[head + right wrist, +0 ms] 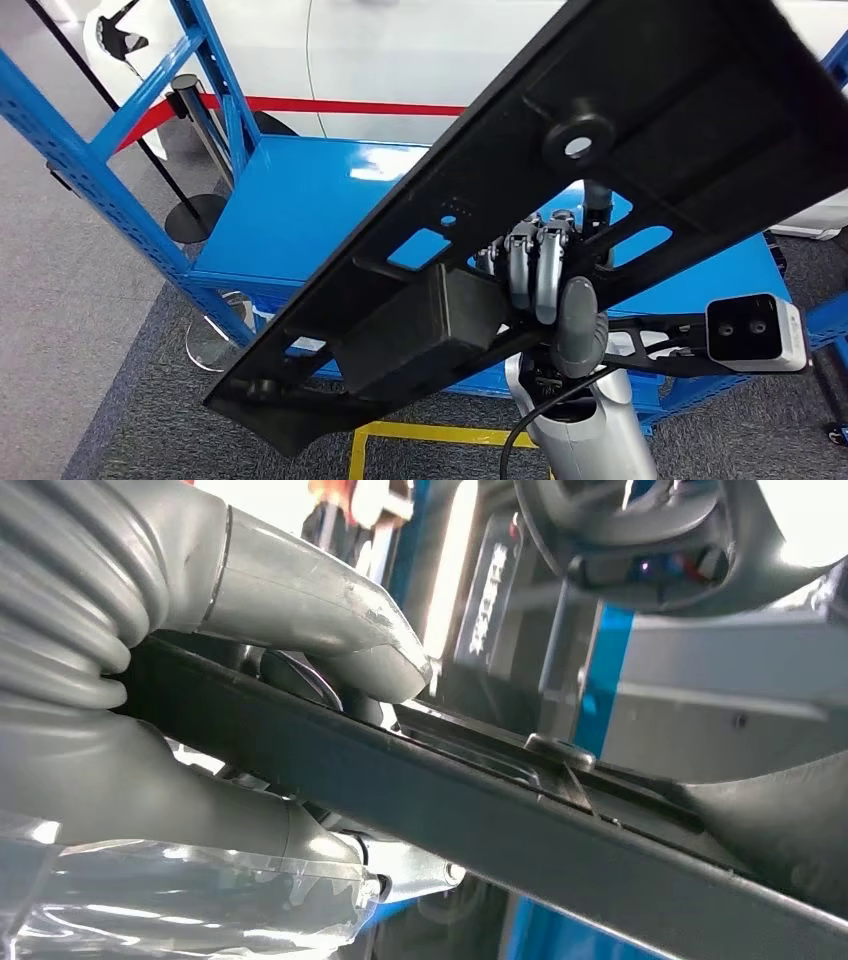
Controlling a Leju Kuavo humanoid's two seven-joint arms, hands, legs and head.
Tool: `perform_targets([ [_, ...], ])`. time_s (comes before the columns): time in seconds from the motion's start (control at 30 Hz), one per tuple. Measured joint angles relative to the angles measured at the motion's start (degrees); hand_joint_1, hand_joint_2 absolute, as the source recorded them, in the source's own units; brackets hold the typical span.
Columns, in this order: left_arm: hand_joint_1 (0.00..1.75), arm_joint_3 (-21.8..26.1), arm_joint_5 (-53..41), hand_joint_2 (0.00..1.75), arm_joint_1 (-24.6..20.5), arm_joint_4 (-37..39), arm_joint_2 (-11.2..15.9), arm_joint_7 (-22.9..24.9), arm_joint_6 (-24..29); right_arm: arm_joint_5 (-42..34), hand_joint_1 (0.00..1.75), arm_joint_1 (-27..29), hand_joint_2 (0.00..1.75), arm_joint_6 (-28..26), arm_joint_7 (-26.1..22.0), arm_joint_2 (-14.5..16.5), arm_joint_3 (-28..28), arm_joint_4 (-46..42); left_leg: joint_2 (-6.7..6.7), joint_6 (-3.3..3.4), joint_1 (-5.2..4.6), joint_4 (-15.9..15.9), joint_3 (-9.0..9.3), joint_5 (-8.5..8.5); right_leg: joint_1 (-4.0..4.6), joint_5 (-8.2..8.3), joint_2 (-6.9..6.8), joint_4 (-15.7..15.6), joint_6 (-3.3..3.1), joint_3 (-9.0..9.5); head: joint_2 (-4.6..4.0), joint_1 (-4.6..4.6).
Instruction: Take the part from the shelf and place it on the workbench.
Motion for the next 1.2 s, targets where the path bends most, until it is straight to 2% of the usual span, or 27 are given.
perform_targets([
  [0.03, 0.0, 0.0, -0.01, 1.75, 0.02, 0.0, -0.01, -0.01, -0.02, -0.38, 1.75, 0.01, 1.75, 0.49, 0.09, -0.01, 0.01, 0.03, 0.12, 0.32, 0.13, -0.45, -0.12, 0.7, 0.01, -0.49, 0.03, 0.29, 0.29, -0.22, -0.01, 0.0],
  [0.07, 0.0, 0.0, -0.01, 1.75, 0.02, 0.0, -0.01, -0.01, -0.04, -0.52, 1.75, 0.01, 1.75, 0.73, 0.11, -0.02, 0.02, 0.05, 0.26, 0.69, 0.27, -0.9, -0.4, 1.48, 0.02, -2.01, 0.1, 1.55, 0.52, -0.74, -0.01, 0.03],
  [0.17, 0.0, 0.0, -0.03, 1.75, 0.03, 0.0, -0.02, -0.02, -0.11, -0.72, 1.75, 0.18, 1.75, 1.01, 0.1, -0.05, 0.07, 0.17, 0.51, 1.23, 0.31, -1.17, -2.27, 3.31, -0.07, -9.41, 0.26, 10.85, 1.01, -3.62, 0.0, 0.08],
  [0.2, 0.0, 0.0, -0.03, 1.75, 0.07, 0.0, -0.02, -0.02, -0.11, -0.77, 1.75, 0.26, 1.75, 1.03, 0.1, -0.07, 0.07, 0.24, 0.54, 1.14, 0.31, -1.03, -3.04, 3.78, -0.15, -10.48, 0.24, 13.61, 1.18, -4.12, 0.0, 0.08],
  [0.23, 0.0, 0.0, -0.03, 1.75, 0.11, 0.0, -0.02, -0.02, -0.11, -0.79, 1.75, 0.31, 1.75, 1.02, 0.1, -0.08, 0.07, 0.3, 0.58, 1.03, 0.33, -0.84, -3.79, 4.2, -0.27, -10.38, 0.23, 14.8, 1.35, -3.85, 0.0, 0.07],
  [0.27, 0.0, 0.0, -0.03, 1.75, 0.12, 0.0, -0.03, -0.02, -0.11, -0.81, 1.75, 0.32, 1.75, 1.02, 0.1, -0.08, 0.07, 0.34, 0.6, 0.85, 0.38, -0.55, -4.55, 4.54, -0.43, -9.31, 0.21, 13.89, 1.49, -2.48, 0.0, 0.08],
  [0.33, 0.0, 0.0, -0.03, 1.75, 0.12, 0.0, -0.04, -0.02, -0.11, -0.86, 1.75, 0.25, 1.75, 1.03, 0.1, -0.08, 0.07, 0.37, 0.58, 0.43, 0.47, 0.37, -5.94, 4.98, -0.79, -7.19, 0.15, 7.16, 1.7, 2.64, 0.0, 0.07],
  [0.37, 0.0, 0.0, -0.03, 1.75, 0.11, 0.0, -0.05, -0.01, -0.11, -1.01, 1.75, 0.22, 1.75, 1.2, 0.16, -0.07, 0.08, 0.37, 0.55, 0.15, 0.46, 0.91, -6.55, 5.12, -0.75, -6.76, 0.2, 3.8, 1.56, 4.92, 0.0, 0.03],
  [0.4, 0.0, 0.0, -0.03, 1.75, 0.1, 0.0, -0.05, -0.02, -0.12, -1.4, 1.75, 0.21, 1.75, 1.6, 0.36, -0.07, 0.08, 0.38, 0.52, -0.15, 0.4, 1.38, -6.99, 5.26, -0.69, -6.85, 0.27, 1.46, 1.33, 6.29, 0.0, 0.04],
  [0.43, 0.0, 0.0, -0.07, 1.75, 0.1, 0.0, -0.04, -0.03, -0.12, -2.06, 1.75, 0.22, 1.75, 2.28, 0.7, -0.07, 0.08, 0.44, 0.49, -0.49, 0.33, 1.67, -7.34, 5.47, -0.56, -7.14, 0.38, 0.4, 0.96, 6.71, 0.0, 0.03],
  [0.5, 0.0, -0.01, -0.27, 1.75, 0.15, 0.0, -0.04, -0.08, -0.13, -4.07, 1.75, 0.35, 1.75, 4.44, 1.84, -0.06, 0.07, 0.77, 0.46, -1.26, 0.4, 1.84, -7.72, 5.95, -0.45, -6.63, 0.44, 0.16, -0.03, 6.23, 0.0, 0.08],
  [0.53, 0.0, -0.03, -0.4, 1.75, 0.18, 0.0, -0.04, -0.09, -0.14, -5.09, 1.75, 0.44, 1.75, 5.53, 2.44, -0.05, 0.07, 1.09, 0.43, -1.62, 0.51, 2.19, -8.07, 5.59, -0.46, -6.2, 0.38, 0.05, -0.54, 5.9, 0.0, 0.06],
  [0.57, 0.0, -0.05, -0.52, 1.75, 0.21, 0.0, -0.03, -0.1, -0.18, -6.02, 1.75, 0.57, 1.75, 6.55, 2.96, -0.05, 0.09, 1.47, 0.4, -1.93, 0.64, 3.34, -8.64, 4.34, -0.49, -5.7, 0.27, -0.09, -1.03, 5.49, 0.0, 0.02],
  [0.6, 0.0, -0.06, -0.62, 1.75, 0.23, 0.0, -0.03, -0.1, -0.22, -6.78, 1.75, 0.76, 1.75, 7.34, 3.37, -0.05, 0.1, 1.91, 0.38, -2.17, 0.78, 5.51, -9.49, 2.26, -0.53, -5.17, 0.17, -0.21, -1.4, 4.99, 0.0, -0.04],
  [0.67, 0.0, -0.09, -0.72, 1.75, 0.23, 0.0, -0.02, -0.09, -0.29, -7.83, 1.75, 1.52, 1.75, 8.63, 3.9, -0.06, 0.13, 2.99, 0.36, -2.51, 0.92, 12.27, -11.57, -2.78, -0.39, -4.24, 0.08, -0.18, -1.71, 3.78, -0.01, -0.14],
  [0.7, 0.0, -0.1, -0.85, 1.75, 0.24, 0.0, -0.02, -0.09, -0.3, -8.09, 1.75, 2.12, 1.75, 9.11, 4.06, -0.07, 0.13, 3.56, 0.36, -2.59, 0.96, 15.25, -12.15, -4.23, -0.31, -3.78, 0.04, -0.15, -1.72, 3.13, -0.01, -0.14],
  [0.73, 0.0, -0.15, -1.01, 1.75, 0.25, 0.0, 0.01, -0.09, -0.31, -8.23, 1.75, 2.83, 1.75, 9.51, 4.13, -0.09, 0.13, 4.1, 0.36, -2.59, 0.96, 16.8, -11.99, -4.57, -0.26, -3.33, 0.0, -0.12, -1.71, 2.49, -0.01, -0.14],
  [0.77, 0.0, -0.22, -1.22, 1.75, 0.26, 0.0, 0.05, -0.09, -0.35, -8.26, 1.75, 3.58, 1.75, 9.77, 4.15, -0.11, 0.11, 4.54, 0.36, -2.51, 0.96, 16.31, -10.8, -3.81, -0.22, -2.9, -0.03, -0.08, -1.65, 1.89, 0.0, -0.14],
  [0.83, 0.0, -0.52, -1.75, 1.75, 0.24, 0.0, 0.19, -0.07, -0.56, -8.21, 1.75, 4.91, 1.75, 10.01, 4.17, -0.14, 0.02, 5.14, 0.32, -2.06, 0.9, 10.12, -5.76, -1.12, -0.18, -2.09, -0.01, -0.03, -1.42, 0.98, 0.0, -0.14],
  [0.9, 0.0, -0.86, -2.3, 1.75, 0.13, 0.0, 0.42, 0.0, -0.88, -8.13, 1.75, 5.93, 1.75, 10.07, 4.19, -0.14, -0.23, 5.49, 0.21, -1.46, 0.58, 2.78, -0.77, -0.32, -0.14, -1.31, 0.0, -0.03, -0.87, 0.46, 0.0, -0.13],
  [0.93, 0.0, -0.99, -2.56, 1.75, 0.1, 0.0, 0.5, 0.07, -1.01, -8.04, 1.75, 6.41, 1.75, 10.03, 4.2, -0.14, -0.39, 5.61, 0.16, -1.19, 0.36, 0.79, 0.34, -0.47, -0.19, -0.93, -0.04, -0.08, -0.5, 0.36, -0.01, -0.13],
  [0.97, 0.0, -1.11, -2.84, 1.75, 0.1, 0.0, 0.57, 0.21, -1.11, -7.89, 1.75, 6.95, 1.75, 9.89, 4.22, -0.14, -0.59, 5.71, 0.14, -0.94, 0.14, 0.0, 0.58, -0.58, -0.26, -0.53, -0.09, -0.21, -0.08, 0.34, -0.01, -0.14],
  [1.03, 0.0, -1.46, -3.56, 1.75, 0.23, 0.0, 0.6, 0.73, -1.26, -7.51, 1.75, 8.22, 1.75, 9.43, 4.28, -0.14, -1.14, 5.81, 0.25, -0.35, 0.13, -0.49, 0.18, 0.38, -0.39, -0.19, -0.06, -0.36, 0.68, 0.34, -0.01, -0.15],
  [1.07, 0.0, -1.71, -3.91, 1.75, 0.27, 0.0, 0.61, 1.09, -1.3, -7.36, 1.75, 8.89, 1.75, 9.23, 4.31, -0.14, -1.47, 5.81, 0.35, 0.04, 0.23, -0.83, -0.02, 1.01, -0.4, -1.04, 0.0, 0.25, 0.95, 0.02, -0.01, -0.14],
  [1.1, 0.0, -2.0, -4.3, 1.75, 0.3, 0.0, 0.61, 1.51, -1.37, -7.28, 1.75, 9.55, 1.75, 9.11, 4.32, -0.14, -1.84, 5.79, 0.46, 0.39, 0.35, -1.16, -0.37, 1.72, -0.38, -2.89, 0.08, 1.95, 1.14, -0.67, -0.01, -0.1],
  [1.17, 0.0, -2.45, -4.77, 1.75, 0.35, 0.0, 0.61, 2.47, -1.59, -7.17, 1.75, 10.95, 1.75, 9.05, 4.34, -0.14, -2.53, 5.75, 0.58, 0.88, 0.32, -1.25, -1.59, 2.84, -0.4, -8.23, 0.17, 8.41, 1.34, -2.84, -0.01, -0.04],
  [1.2, 0.0, -2.63, -4.94, 1.75, 0.43, 0.0, 0.6, 3.0, -1.74, -7.14, 1.75, 11.78, 1.75, 9.03, 4.42, -0.14, -2.84, 5.74, 0.6, 0.95, 0.25, -1.14, -2.33, 3.34, -0.4, -10.12, 0.18, 11.95, 1.43, -3.74, -0.01, -0.02],
])
